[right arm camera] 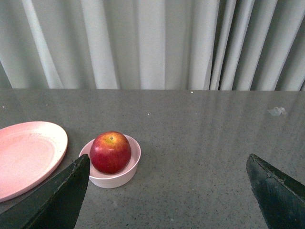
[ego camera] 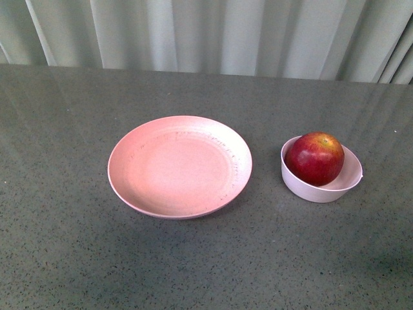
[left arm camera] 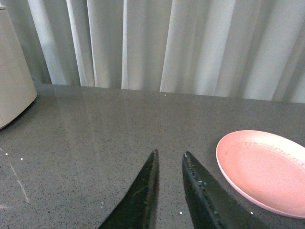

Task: Move apple from plate to bowl

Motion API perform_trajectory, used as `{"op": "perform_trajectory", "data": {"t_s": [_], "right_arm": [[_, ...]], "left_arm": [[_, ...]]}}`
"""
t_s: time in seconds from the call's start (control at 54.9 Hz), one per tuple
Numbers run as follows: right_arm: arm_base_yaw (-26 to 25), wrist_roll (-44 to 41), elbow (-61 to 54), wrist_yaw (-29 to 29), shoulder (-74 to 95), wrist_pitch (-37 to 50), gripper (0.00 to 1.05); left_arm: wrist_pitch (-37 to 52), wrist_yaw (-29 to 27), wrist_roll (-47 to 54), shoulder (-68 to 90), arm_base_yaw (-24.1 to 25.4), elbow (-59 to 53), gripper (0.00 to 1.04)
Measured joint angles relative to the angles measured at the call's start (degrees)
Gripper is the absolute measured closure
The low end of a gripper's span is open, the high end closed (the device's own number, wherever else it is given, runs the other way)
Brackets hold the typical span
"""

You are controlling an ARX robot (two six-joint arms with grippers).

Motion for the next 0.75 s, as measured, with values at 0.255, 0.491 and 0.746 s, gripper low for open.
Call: {"op": "perform_trajectory", "data": {"t_s": [0.255,0.491,0.746], "right_arm": [[0.0,0.0,0.0,0.0,0.0,0.0,0.09],[0.0,0.0,0.0,0.0,0.0,0.0,0.09],[0.0,0.0,0.0,0.0,0.0,0.0,0.09]], "left_arm": [[0.0,0.0,0.0,0.0,0.0,0.0,0.37],[0.0,0.0,0.2,0.0,0.0,0.0,0.09],[0.0,0.0,0.1,0.0,0.0,0.0,0.09]]}}
